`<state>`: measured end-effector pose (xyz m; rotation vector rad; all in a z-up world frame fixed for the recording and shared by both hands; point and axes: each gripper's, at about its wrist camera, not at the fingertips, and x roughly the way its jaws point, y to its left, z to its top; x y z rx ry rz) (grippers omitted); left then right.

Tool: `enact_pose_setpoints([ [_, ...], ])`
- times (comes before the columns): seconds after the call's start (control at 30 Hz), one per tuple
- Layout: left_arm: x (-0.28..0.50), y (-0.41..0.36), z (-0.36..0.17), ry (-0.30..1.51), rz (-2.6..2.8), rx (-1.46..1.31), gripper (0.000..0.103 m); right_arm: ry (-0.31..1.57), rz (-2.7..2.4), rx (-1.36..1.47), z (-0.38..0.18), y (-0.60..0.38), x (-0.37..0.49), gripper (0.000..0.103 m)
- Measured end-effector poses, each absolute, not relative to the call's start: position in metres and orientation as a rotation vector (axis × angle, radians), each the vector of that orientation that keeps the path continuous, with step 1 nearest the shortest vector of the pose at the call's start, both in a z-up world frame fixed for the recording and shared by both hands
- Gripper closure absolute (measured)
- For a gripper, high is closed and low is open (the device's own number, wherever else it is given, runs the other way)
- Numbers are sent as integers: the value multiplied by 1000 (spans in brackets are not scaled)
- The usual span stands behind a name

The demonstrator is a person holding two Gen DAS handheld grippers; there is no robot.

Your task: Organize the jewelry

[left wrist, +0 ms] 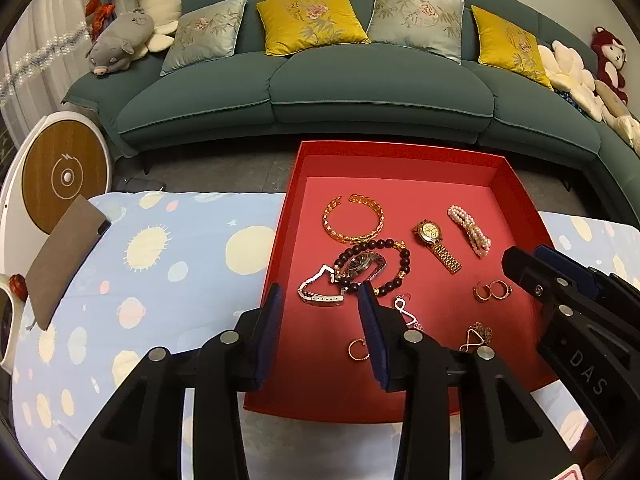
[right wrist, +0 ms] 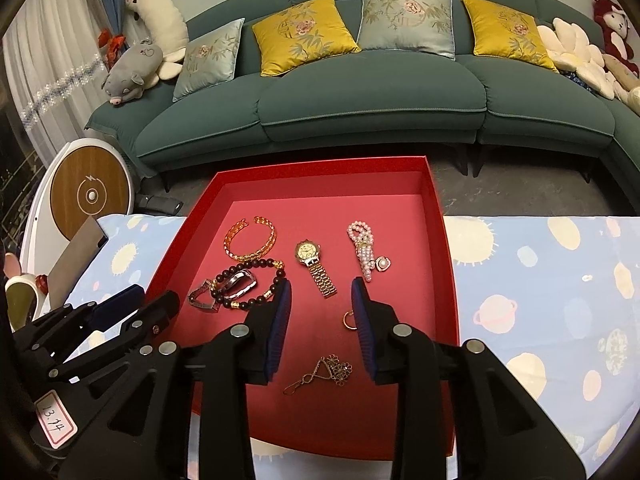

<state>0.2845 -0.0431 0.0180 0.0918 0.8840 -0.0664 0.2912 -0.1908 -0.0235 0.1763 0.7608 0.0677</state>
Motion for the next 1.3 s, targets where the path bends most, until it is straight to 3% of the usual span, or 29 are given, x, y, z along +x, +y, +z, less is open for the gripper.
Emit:
enact_pose_setpoints([
  [0.07, 279, -42, 24, 872, -63, 83, 59, 754, 55, 170, -17, -192, 285, 63],
  [0.27, 255, -44, 37, 862, -83, 56, 58, 731, 28, 108, 6, -193, 252, 52],
  [0.5, 210, -52, 47, 839, -97, 99, 58, 764, -10, 153, 7, -199, 213, 48],
  [0.6, 190, -47, 54, 827, -98, 88, 53, 791, -36, 143, 3, -195, 193, 45],
  [0.8, 156, -34, 65, 816, -104, 74, 51, 762, -57, 156, 16, -184, 155, 33],
  [0.9, 148, -28, 69, 805, -91, 74, 51, 741, -77, 155, 19, -178, 141, 22],
  [1.17, 151, -19, 70, 815, -85, 62, 51, 709, -111, 101, 21, -165, 141, 20],
  [1.3, 156, -14, 66, 836, -66, 54, 44, 712, -116, 91, 20, -162, 145, 20],
])
